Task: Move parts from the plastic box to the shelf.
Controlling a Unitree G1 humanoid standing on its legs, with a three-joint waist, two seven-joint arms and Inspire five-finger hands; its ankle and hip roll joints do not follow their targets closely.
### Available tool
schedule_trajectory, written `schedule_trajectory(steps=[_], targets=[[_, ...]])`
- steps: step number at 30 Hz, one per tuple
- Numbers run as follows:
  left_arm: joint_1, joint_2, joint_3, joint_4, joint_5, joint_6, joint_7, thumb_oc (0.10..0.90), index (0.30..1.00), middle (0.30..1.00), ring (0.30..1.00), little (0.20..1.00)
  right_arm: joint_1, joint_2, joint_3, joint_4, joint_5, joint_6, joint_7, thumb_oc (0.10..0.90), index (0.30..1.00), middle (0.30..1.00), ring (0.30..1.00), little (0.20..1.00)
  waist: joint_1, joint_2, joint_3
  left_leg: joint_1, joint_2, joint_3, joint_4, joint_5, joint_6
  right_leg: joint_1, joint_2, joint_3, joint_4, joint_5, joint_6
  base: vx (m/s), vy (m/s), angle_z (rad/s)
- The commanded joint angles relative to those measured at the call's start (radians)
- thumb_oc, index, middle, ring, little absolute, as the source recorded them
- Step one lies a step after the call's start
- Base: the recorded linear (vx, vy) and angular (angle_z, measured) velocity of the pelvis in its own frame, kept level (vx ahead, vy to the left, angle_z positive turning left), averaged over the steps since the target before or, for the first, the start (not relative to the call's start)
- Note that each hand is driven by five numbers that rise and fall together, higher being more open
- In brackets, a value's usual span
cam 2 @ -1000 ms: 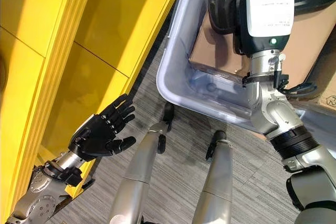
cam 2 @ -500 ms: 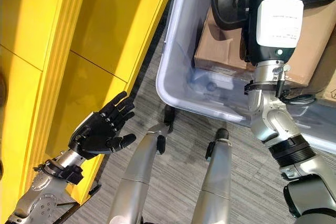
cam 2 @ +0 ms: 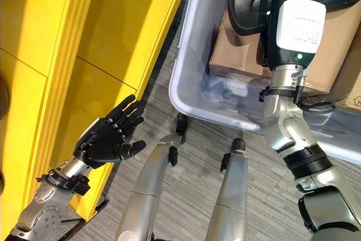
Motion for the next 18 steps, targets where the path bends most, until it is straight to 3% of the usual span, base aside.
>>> schedule_trajectory(steps=[1, 10, 12, 14, 18], targets=[[0.01, -0.025, 0.026, -0.039, -0.045, -0.079, -0.026, 0.9, 1.0, 1.0, 1.0, 1.0, -0.089, -0.071, -0.054, 0.076, 0.07, 0.082, 0.031, 0.9, 1.0, 1.0, 1.0, 1.0, -0.02, 0.026, 0.021, 0.059, -0.002, -0.025, -0.096, -0.08, -0.007, 0.131, 0.073, -0.068, -0.025, -0.044, -0.132, -0.02, -0.039, -0.01], [-0.006, -0.02, 0.02, -0.046, -0.034, -0.069, -0.011, 0.9, 1.0, 1.0, 1.0, 1.0, -0.162, -0.071, -0.02, 0.146, 0.05, 0.137, 0.166, 0.9, 1.0, 1.0, 1.0, 1.0, -0.014, 0.025, 0.021, 0.059, 0.003, -0.027, -0.101, -0.08, -0.009, 0.131, 0.074, -0.073, -0.03, -0.044, -0.132, 0.0, -0.012, -0.02], [-0.011, -0.014, 0.022, -0.049, -0.03, -0.057, -0.005, 0.9, 1.0, 1.0, 1.0, 1.0, -0.193, -0.077, 0.011, 0.166, 0.059, 0.187, 0.245, 0.9, 1.0, 1.0, 1.0, 1.0, -0.012, 0.021, 0.021, 0.057, 0.006, -0.029, -0.102, -0.078, -0.011, 0.133, 0.073, -0.076, -0.035, -0.043, -0.13, -0.01, -0.041, -0.02], [-0.008, -0.013, 0.026, -0.051, -0.026, -0.053, -0.007, 0.9, 1.0, 1.0, 1.0, 1.0, -0.194, -0.08, 0.017, 0.162, 0.063, 0.186, 0.247, 0.9, 1.0, 1.0, 1.0, 1.0, -0.011, 0.018, 0.021, 0.057, 0.01, -0.029, -0.106, -0.075, -0.012, 0.133, 0.074, -0.078, -0.041, -0.04, -0.13, -0.01, -0.018, 0.0], [-0.011, -0.005, 0.032, -0.05, -0.029, -0.048, -0.009, 0.9, 1.0, 1.0, 1.0, 1.0, -0.243, -0.085, 0.058, 0.188, 0.046, 0.225, 0.363, 0.9, 1.0, 1.0, 1.0, 1.0, -0.007, 0.015, 0.021, 0.053, 0.013, -0.031, -0.109, -0.072, -0.013, 0.128, 0.075, -0.082, -0.04, -0.041, -0.131, -0.01, -0.012, -0.01]])
